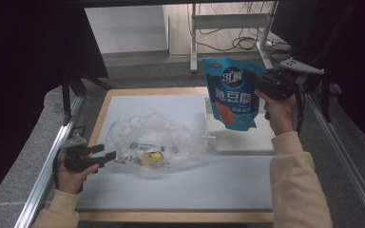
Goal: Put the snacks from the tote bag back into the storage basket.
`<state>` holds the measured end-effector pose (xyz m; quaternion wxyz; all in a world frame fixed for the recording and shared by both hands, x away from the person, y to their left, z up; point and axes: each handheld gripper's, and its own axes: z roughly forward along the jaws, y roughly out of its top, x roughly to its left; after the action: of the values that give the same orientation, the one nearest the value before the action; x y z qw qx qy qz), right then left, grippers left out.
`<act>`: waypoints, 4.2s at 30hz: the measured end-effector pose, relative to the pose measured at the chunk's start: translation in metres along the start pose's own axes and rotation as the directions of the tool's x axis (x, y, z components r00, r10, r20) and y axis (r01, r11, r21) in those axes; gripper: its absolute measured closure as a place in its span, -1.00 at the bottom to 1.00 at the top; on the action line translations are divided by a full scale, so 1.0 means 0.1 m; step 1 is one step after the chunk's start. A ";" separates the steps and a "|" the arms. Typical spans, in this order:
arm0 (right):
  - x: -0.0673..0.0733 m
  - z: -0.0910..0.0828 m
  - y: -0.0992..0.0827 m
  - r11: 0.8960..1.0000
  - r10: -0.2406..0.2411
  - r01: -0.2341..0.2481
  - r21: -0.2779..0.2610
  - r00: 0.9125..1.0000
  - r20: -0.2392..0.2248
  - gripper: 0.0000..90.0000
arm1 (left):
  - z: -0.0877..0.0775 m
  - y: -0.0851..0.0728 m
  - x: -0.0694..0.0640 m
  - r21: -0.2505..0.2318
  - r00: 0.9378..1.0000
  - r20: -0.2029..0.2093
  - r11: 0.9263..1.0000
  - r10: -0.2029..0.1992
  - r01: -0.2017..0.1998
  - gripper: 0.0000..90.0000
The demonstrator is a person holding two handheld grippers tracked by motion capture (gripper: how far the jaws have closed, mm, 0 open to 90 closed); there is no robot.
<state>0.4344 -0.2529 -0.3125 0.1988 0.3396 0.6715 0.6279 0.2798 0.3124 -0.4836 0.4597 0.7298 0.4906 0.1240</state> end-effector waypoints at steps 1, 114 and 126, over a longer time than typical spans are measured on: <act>0.00 0.00 0.00 1.000 0.000 0.000 0.000 1.000 0.000 0.95 | 0.00 0.00 0.00 0.000 1.000 0.000 1.000 0.000 0.000 -0.37; 0.37 -0.50 -1.73 0.960 -0.020 0.005 0.280 0.998 0.053 -0.04 | 0.03 0.05 -0.09 0.000 1.000 0.010 1.000 0.025 -0.025 -0.38; 0.46 -0.44 -1.83 0.954 -0.041 0.031 0.299 0.999 0.027 -0.06 | 0.04 0.05 -0.09 0.002 1.000 0.008 1.000 0.029 -0.029 -0.38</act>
<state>0.3345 -0.2484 -0.4788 0.1677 0.3638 0.7613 0.5099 0.2804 0.3021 -0.4791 0.4589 0.7379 0.4783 0.1273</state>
